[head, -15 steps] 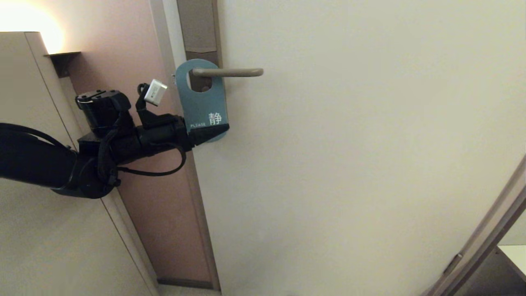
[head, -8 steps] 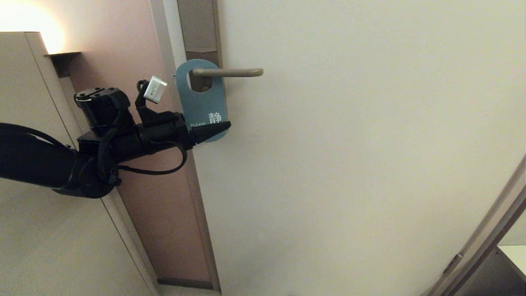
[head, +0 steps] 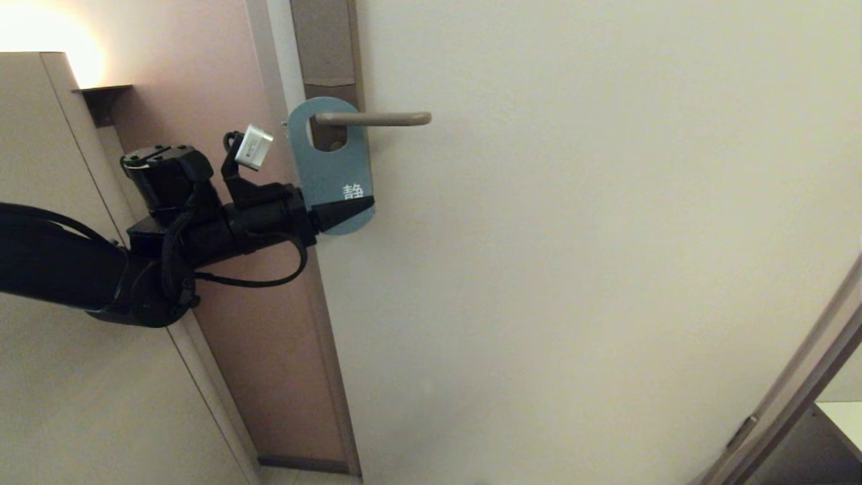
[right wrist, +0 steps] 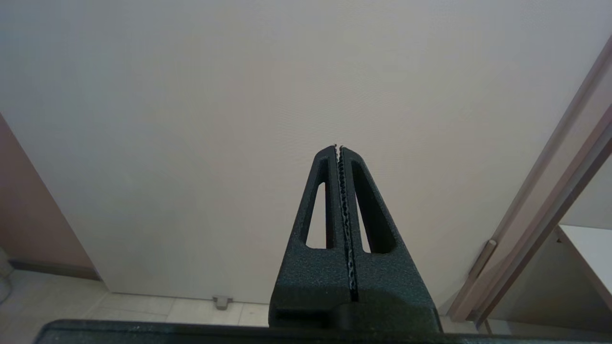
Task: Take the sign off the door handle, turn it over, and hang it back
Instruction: Take down the sign
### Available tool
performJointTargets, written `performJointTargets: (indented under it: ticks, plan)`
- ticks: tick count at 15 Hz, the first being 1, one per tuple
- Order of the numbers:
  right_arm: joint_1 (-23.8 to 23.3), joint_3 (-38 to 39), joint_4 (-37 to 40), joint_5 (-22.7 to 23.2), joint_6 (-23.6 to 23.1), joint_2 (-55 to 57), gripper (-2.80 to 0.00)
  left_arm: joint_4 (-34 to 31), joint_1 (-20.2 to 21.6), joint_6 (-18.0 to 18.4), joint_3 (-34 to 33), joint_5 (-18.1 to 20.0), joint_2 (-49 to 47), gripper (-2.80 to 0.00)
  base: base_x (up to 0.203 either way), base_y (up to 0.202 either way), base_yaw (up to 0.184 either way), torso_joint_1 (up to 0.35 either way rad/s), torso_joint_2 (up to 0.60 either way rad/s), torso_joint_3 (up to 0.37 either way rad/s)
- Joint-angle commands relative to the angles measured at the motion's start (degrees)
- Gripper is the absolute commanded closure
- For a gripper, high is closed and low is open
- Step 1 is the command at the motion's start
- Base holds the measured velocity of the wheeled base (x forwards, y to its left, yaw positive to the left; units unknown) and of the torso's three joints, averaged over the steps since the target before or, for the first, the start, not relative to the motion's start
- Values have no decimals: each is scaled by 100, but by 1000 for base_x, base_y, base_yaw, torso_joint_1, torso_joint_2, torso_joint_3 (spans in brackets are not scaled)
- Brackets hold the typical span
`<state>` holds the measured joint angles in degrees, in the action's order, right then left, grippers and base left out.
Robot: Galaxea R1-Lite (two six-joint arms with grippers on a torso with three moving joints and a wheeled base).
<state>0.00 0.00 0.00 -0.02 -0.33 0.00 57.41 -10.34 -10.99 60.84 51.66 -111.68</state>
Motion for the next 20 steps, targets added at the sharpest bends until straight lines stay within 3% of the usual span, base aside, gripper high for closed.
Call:
performJointTargets:
  ticks: [1, 10, 18, 20]
  plan:
    - [0, 0, 0, 2, -2, 0, 0, 34, 5, -9, -25, 19, -3, 0, 0, 0, 0, 0, 0, 0]
    - [0, 0, 0, 2, -2, 0, 0, 43, -66, 9, -90, -174, 85, 0, 0, 0, 0, 0, 0, 0]
    - [0, 0, 0, 2, -2, 0, 0, 37, -487, 70, -90, -829, 129, 0, 0, 0, 0, 0, 0, 0]
    - [0, 0, 0, 2, -2, 0, 0, 10, -504, 243, -99, -927, 120, 0, 0, 0, 0, 0, 0, 0]
